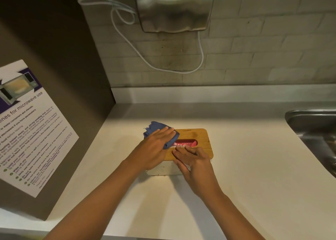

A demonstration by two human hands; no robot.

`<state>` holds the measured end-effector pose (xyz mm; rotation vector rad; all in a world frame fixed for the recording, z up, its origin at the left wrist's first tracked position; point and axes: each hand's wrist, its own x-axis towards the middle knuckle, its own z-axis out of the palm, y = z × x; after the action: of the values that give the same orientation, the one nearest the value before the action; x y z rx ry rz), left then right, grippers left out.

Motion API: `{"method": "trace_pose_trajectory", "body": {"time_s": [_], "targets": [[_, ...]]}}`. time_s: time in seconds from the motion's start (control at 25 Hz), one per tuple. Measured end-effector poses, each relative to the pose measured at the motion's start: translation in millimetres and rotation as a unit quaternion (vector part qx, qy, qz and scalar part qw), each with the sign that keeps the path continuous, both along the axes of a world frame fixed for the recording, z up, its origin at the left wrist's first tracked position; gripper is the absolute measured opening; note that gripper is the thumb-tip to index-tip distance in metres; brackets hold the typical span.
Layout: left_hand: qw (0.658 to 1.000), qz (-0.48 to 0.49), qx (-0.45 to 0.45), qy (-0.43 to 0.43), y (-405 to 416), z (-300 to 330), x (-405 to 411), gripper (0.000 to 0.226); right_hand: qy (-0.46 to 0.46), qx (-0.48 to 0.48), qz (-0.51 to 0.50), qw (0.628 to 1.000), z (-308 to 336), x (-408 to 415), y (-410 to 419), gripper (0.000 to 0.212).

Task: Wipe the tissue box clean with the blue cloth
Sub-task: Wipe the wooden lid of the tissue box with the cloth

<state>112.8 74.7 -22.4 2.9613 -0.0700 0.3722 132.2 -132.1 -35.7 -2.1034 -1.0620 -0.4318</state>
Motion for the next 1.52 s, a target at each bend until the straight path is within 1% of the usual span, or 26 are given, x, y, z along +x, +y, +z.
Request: {"method": "trace_pose_trajectory", "body": {"time_s": [0.04, 0.08, 0.12, 0.2, 0.24, 0.28, 0.4, 0.52, 0.64, 0.72, 0.8, 1.0, 1.08, 1.16, 1.2, 1.24, 1.28, 1.32, 1.36, 1.4, 1.44, 1.48, 1.52], "targets": [[1.000, 0.002, 0.023, -0.007, 3, -1, 0, 0.064, 0.004, -0.004, -0.003, 1.000, -1, 0, 0, 0.032], [1.000, -0.001, 0.026, -0.009, 4, 3, -2, 0.059, 0.006, -0.007, -0.005, 1.000, -1, 0, 0, 0.032], [1.000, 0.007, 0.007, 0.001, 1, 5, 0, 0.054, 0.007, -0.007, -0.006, 1.000, -1, 0, 0, 0.031], [0.999, 0.021, -0.033, 0.029, -16, 16, 8, 0.054, 0.009, -0.004, -0.003, 1.000, 2, -1, 0, 0.030], [0.998, 0.018, -0.052, 0.023, -24, 22, 11, 0.054, 0.007, -0.003, 0.003, 1.000, 3, -1, 0, 0.029], [0.998, -0.004, -0.065, 0.021, -29, 19, 18, 0.055, 0.004, -0.004, 0.010, 1.000, 5, -1, -1, 0.028], [0.996, -0.036, -0.060, 0.047, -22, 7, 11, 0.058, 0.001, -0.003, 0.011, 1.000, 4, 1, -1, 0.028], [0.998, -0.006, -0.066, 0.016, -4, 7, -1, 0.057, 0.009, 0.001, -0.004, 1.000, -1, 1, 0, 0.032], [0.998, 0.021, -0.059, 0.013, -21, 31, 12, 0.055, 0.017, 0.000, -0.002, 1.000, 1, 0, 0, 0.031], [0.997, -0.009, -0.069, 0.017, -38, 41, 22, 0.054, 0.024, 0.001, 0.006, 1.000, 4, -1, 0, 0.029], [0.996, -0.049, -0.077, 0.015, -41, 37, 17, 0.054, 0.029, -0.001, 0.011, 1.000, 5, -1, -1, 0.028], [0.997, -0.028, -0.074, 0.005, -7, 28, -16, 0.055, 0.025, 0.004, -0.006, 1.000, 0, -1, 0, 0.030], [0.998, -0.001, -0.062, -0.010, -12, 28, -4, 0.052, 0.032, 0.000, -0.008, 0.999, 2, -2, 0, 0.030], [0.999, 0.007, -0.047, -0.027, -26, 30, 14, 0.054, 0.034, 0.002, -0.002, 0.999, 6, -2, -1, 0.031], [0.999, -0.007, -0.031, -0.009, -29, 31, 15, 0.053, 0.033, 0.002, 0.003, 0.999, 7, -2, -1, 0.030], [0.998, -0.025, -0.048, 0.024, -40, 34, 22, 0.051, 0.033, 0.003, 0.008, 0.999, 8, -2, -1, 0.029], [0.998, -0.024, -0.040, 0.053, -37, 26, 17, 0.047, 0.033, 0.003, 0.011, 0.999, 9, -2, -1, 0.028], [0.998, 0.021, -0.048, 0.035, -34, 22, 16, 0.041, 0.034, 0.004, 0.011, 0.999, 7, -1, 0, 0.028], [0.990, 0.029, -0.062, 0.124, -25, 13, 13, 0.038, 0.036, 0.004, 0.009, 0.999, 5, -1, 0, 0.029], [0.985, 0.062, -0.140, 0.076, -12, 2, 21, 0.036, 0.039, 0.003, 0.006, 0.999, 3, 0, -1, 0.029], [0.987, 0.116, -0.103, 0.028, 0, -8, 28, 0.027, 0.041, 0.002, 0.004, 0.999, 1, 0, 0, 0.030], [0.979, 0.131, -0.153, -0.007, -2, 2, 25, 0.019, 0.044, -0.001, 0.002, 0.999, 1, 0, 0, 0.030], [0.971, 0.080, -0.200, 0.105, -13, 19, 21, 0.032, 0.048, -0.004, 0.000, 0.999, 1, 0, 0, 0.030]]}}
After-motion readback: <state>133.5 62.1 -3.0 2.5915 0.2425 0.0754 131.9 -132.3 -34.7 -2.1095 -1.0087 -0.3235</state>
